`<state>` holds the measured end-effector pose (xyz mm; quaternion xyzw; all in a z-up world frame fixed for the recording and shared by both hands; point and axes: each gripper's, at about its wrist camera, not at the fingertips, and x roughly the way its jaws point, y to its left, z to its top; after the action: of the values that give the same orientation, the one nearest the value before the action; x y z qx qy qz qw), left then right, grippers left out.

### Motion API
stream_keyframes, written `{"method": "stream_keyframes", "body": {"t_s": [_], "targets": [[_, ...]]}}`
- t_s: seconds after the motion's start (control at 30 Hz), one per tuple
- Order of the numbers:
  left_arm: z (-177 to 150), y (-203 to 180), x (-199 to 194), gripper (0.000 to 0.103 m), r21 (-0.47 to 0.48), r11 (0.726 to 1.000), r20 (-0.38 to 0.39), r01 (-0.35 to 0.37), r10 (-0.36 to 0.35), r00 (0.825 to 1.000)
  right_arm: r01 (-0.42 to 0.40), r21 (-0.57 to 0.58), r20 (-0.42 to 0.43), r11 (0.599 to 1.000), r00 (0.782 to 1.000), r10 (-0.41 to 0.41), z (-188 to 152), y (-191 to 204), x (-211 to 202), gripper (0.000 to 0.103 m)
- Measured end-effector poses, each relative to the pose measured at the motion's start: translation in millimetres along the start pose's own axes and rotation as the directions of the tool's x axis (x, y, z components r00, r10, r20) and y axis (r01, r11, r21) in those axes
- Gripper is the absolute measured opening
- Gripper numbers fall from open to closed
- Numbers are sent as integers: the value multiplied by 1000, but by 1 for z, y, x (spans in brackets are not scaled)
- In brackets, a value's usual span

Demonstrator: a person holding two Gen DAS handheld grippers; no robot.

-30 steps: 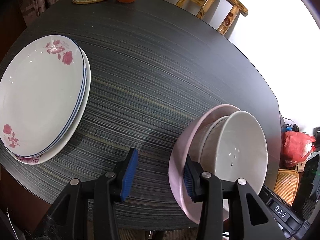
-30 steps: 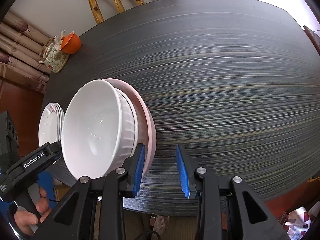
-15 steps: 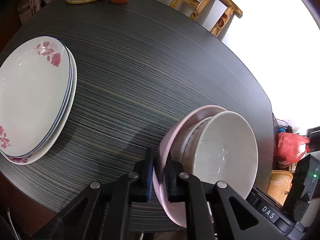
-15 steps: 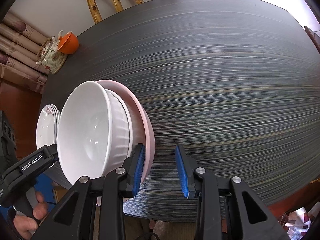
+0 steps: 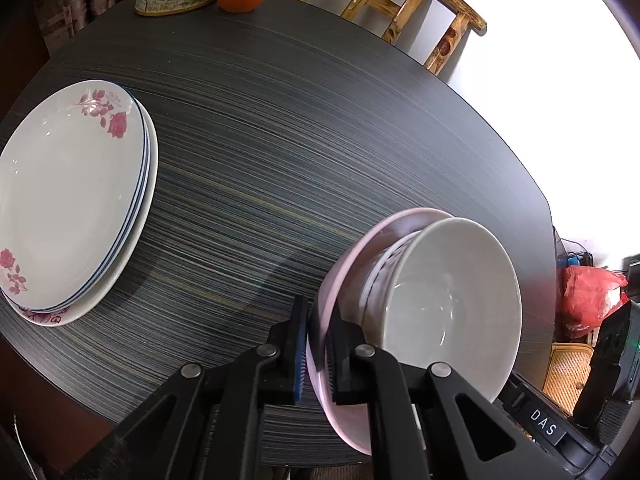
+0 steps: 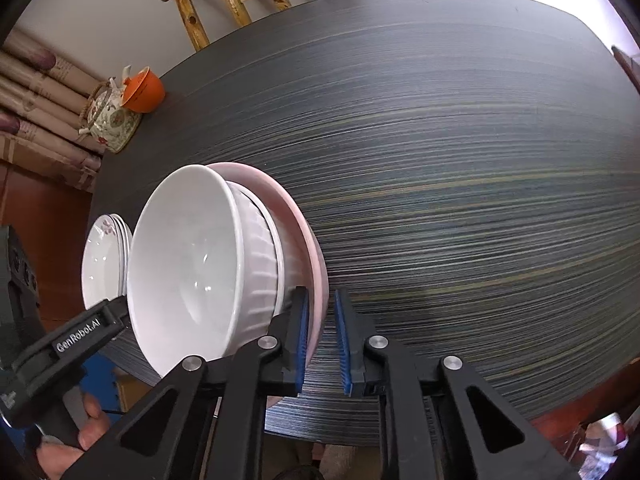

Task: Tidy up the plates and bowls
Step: 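Lift the nested bowl stack with both tools and carry it toward the plate stack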

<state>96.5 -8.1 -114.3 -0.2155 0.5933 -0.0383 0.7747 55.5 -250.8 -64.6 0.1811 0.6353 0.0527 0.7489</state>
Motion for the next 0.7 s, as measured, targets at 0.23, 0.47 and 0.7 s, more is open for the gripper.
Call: {"method": "stream_keyframes", "body": {"t_s": [0.23,0.47,0.7], "targets": [[-4,-2,-1,6,5,1000,13,-9,9,1000,10,-27,25,1000,1000,-9,-1,4,-1,11],[-3,-3,-1,6,12,1000,13,-11,11,1000,29,-37,39,999,999,-27,-2,7,-1,11],[-2,-4,-3,7,25,1000,19,-17,17,1000,29,-22,37,999,999,-28,-2,6,-1,11]]}}
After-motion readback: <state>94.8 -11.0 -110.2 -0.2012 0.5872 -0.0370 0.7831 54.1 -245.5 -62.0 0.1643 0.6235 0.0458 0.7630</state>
